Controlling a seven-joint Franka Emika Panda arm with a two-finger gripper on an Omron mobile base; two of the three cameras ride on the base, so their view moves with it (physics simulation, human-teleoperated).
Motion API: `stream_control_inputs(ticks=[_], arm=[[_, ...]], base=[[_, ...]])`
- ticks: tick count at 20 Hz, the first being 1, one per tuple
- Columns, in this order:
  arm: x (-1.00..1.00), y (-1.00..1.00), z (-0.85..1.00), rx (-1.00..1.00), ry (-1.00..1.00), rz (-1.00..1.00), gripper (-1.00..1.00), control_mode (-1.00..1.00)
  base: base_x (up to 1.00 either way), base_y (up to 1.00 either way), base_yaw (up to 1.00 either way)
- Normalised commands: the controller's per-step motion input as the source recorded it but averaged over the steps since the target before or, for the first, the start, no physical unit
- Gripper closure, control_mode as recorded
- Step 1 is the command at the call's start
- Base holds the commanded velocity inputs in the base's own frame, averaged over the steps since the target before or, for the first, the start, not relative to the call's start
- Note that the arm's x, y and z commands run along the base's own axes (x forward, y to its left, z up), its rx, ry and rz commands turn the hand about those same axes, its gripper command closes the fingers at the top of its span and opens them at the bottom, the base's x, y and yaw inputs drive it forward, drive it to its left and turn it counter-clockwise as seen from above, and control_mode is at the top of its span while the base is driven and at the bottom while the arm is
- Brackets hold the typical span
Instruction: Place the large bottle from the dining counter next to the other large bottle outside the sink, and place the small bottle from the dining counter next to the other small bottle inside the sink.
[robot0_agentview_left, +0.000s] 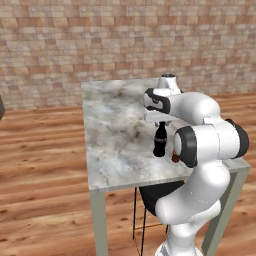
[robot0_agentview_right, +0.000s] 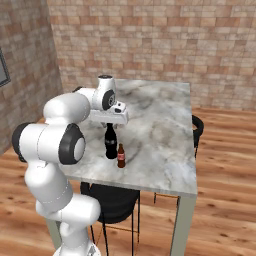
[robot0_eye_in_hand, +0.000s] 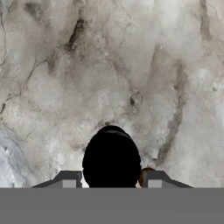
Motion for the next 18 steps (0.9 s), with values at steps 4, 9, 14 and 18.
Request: stream_control_inputs(ticks=[4,9,14,18], arm=[[0.0,0.0,0.02,0.0,0.0,0.0,1.0,-1.0],[0.03,0.05,0.5,0.0,0.01,-0.01,1.0,-1.0],[0.0,0.05,0.61,0.0,0.01,-0.03,1.0,-1.0],[-0.08,0.0,0.58,0.01,0.0,0.0,1.0,-1.0]], base=[[0.0,0.0,0.0],[0.0,0.0,0.0],[0.0,0.0,0.0],[0.0,0.0,0.0]])
